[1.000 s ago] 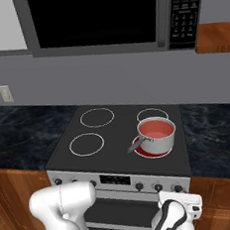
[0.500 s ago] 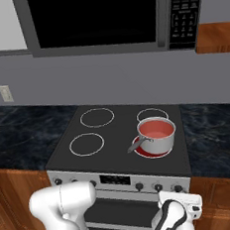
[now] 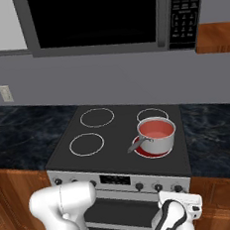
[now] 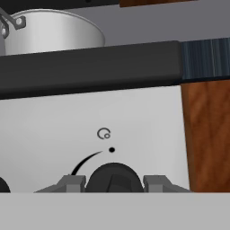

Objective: Wait until the marinara sauce is simmered to a deep red color and then turn off the stove.

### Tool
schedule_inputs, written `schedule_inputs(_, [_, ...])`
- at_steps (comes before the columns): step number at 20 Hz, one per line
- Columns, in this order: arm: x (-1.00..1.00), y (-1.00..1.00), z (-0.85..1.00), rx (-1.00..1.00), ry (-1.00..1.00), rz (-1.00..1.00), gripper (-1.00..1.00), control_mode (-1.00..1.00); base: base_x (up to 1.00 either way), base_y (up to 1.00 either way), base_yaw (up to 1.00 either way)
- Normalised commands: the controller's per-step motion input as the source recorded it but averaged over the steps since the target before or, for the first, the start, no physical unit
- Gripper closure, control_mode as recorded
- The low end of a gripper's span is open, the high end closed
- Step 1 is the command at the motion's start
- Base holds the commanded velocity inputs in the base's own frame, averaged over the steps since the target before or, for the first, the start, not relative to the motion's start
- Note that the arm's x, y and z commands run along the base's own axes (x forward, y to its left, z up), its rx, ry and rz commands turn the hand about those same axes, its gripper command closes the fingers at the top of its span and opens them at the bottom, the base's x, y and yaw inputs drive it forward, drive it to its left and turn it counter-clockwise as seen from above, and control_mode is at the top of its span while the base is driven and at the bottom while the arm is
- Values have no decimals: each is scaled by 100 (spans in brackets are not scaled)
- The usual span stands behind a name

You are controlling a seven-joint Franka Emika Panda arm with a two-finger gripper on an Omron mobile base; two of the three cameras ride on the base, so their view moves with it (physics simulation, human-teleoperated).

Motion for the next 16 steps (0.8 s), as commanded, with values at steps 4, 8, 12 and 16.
schedule_inputs(4, [0, 0, 0, 0, 0, 0, 100, -100, 0, 0, 0])
schedule_inputs(8, [0, 0, 0, 0, 0, 0, 100, -100, 0, 0, 0])
schedule_inputs(12, [0, 0, 0, 0, 0, 0, 100, -100, 0, 0, 0])
schedule_inputs(16, [0, 0, 0, 0, 0, 0, 100, -100, 0, 0, 0])
